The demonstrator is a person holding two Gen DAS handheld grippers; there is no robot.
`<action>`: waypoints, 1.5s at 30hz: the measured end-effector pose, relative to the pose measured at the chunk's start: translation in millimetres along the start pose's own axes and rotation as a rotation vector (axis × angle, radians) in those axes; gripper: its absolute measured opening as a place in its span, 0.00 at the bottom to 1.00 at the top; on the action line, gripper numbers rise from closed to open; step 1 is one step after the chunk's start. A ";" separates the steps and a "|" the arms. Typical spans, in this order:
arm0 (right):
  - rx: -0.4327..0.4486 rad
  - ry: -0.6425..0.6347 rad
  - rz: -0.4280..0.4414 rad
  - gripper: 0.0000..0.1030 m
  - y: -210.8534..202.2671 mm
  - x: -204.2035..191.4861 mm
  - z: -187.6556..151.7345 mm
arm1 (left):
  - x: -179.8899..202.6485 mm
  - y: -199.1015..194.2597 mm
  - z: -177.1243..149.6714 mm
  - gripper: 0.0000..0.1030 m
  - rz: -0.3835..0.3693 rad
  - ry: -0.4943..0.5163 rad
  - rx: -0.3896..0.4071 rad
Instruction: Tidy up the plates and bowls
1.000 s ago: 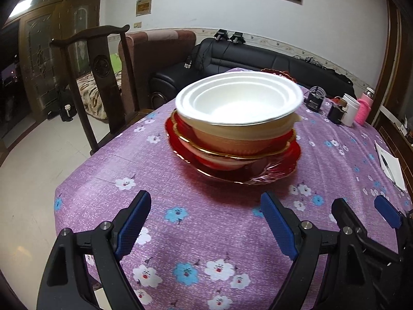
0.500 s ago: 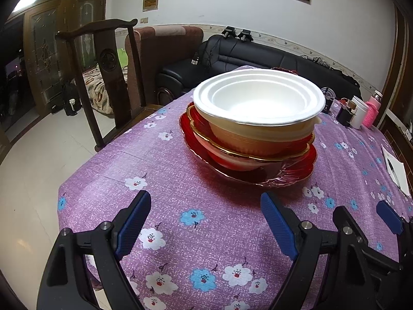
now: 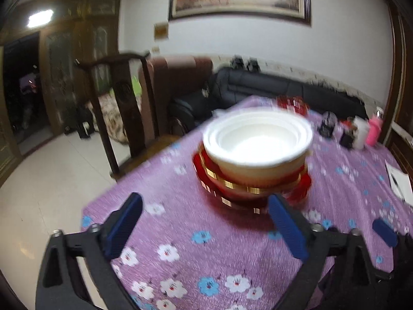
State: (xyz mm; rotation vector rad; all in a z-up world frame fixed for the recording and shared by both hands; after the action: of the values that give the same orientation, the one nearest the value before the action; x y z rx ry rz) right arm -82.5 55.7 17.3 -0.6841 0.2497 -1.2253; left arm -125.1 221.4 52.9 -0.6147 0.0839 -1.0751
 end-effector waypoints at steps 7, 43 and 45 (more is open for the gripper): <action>0.018 0.018 0.015 0.90 -4.5 6.0 -0.4 | 2.9 -27.1 26.4 1.00 -0.031 -0.045 0.122; 0.030 0.042 0.058 0.90 -2.8 13.8 -2.8 | 51.1 -7.0 4.0 1.00 -0.004 0.117 0.018; 0.024 0.033 0.059 0.90 -2.0 10.7 -3.6 | 48.4 -2.5 0.7 1.00 0.003 0.113 -0.006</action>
State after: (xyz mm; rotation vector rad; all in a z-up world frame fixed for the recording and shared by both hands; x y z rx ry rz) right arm -82.3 44.3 17.6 -0.6320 0.2806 -1.1818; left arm -103.1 180.2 65.7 -0.5585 0.1861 -1.1063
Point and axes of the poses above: each gripper's, at about its wrist camera, not at the fingertips, and y roughly the way its jaws point, x to its right, z to its top, the point moved 8 cm from there along y, roughly the way its jaws point, and after that the axes turned 12 degrees about -y, right-handed, at the moved point
